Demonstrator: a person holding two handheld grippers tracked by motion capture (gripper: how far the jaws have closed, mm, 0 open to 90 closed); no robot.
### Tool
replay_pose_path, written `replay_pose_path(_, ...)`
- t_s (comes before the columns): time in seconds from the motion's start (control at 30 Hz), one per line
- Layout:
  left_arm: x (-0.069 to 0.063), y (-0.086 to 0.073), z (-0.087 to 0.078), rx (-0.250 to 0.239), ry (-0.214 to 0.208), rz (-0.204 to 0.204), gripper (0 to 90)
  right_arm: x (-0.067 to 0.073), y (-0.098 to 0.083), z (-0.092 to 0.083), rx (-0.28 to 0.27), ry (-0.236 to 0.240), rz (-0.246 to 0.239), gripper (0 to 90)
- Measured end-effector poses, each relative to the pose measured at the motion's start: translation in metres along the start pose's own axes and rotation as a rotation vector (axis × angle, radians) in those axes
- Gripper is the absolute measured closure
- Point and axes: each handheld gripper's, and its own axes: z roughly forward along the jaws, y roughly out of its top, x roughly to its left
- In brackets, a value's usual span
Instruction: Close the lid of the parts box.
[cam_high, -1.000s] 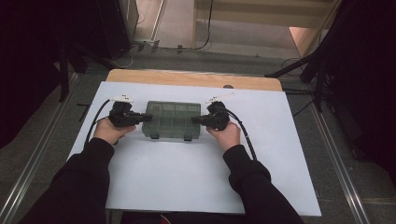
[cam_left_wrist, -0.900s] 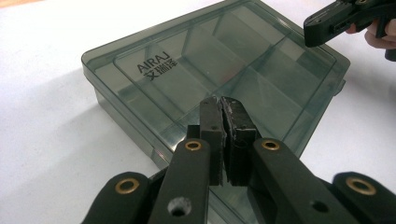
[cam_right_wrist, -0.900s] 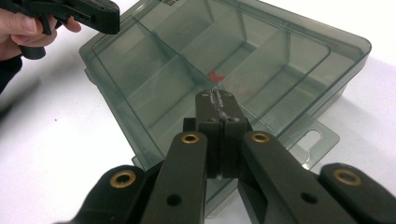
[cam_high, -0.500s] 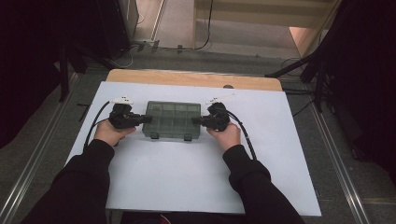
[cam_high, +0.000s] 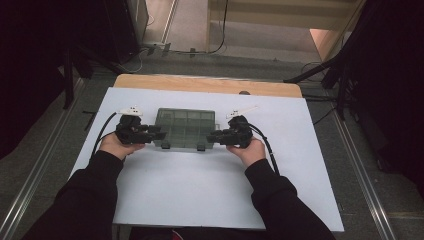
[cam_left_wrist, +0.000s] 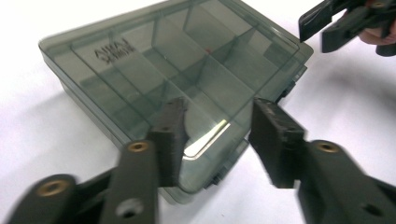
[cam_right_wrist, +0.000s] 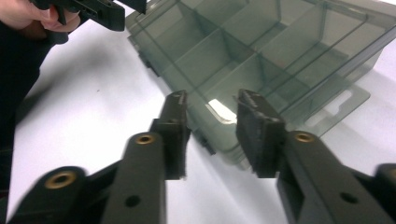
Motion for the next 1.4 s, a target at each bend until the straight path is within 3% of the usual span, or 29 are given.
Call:
replay_pose_path(0.2, -0.012, -0.005, -0.005, -0.015, -0.013, 0.031, 40.8, 0.005, -0.007, -0.009, 0.009, 0.026, 0.010, 49.5)
replay_pose_path(0.33, -0.019, -0.006, -0.009, -0.013, -0.019, 0.047, 38.7, 0.011, -0.014, -0.011, 0.001, 0.033, -0.016, 42.7)
replay_pose_path(0.4, -0.021, -0.007, -0.011, -0.016, -0.028, 0.047, 32.7, 0.012, -0.016, -0.013, 0.000, 0.042, -0.017, 40.5)
replay_pose_path(0.57, -0.028, -0.010, -0.014, -0.025, -0.043, 0.058, 32.0, 0.018, -0.022, -0.018, -0.031, 0.047, -0.039, 34.0)
replay_pose_path(0.63, -0.030, -0.012, -0.014, -0.004, -0.048, 0.065, 28.6, 0.021, -0.025, -0.021, -0.041, 0.042, -0.052, 32.8)
replay_pose_path(0.8, -0.040, -0.019, -0.009, 0.043, 0.010, 0.109, 28.6, 0.025, -0.034, -0.025, -0.051, 0.009, -0.063, 30.4)
replay_pose_path(1.0, -0.048, -0.024, -0.009, 0.061, -0.002, 0.127, 28.6, 0.028, -0.043, -0.033, -0.056, -0.003, -0.071, 28.0)
replay_pose_path(1.4, -0.059, -0.035, -0.022, 0.028, -0.012, 0.139, 28.6, 0.030, -0.066, -0.061, -0.089, -0.039, -0.071, 25.7)
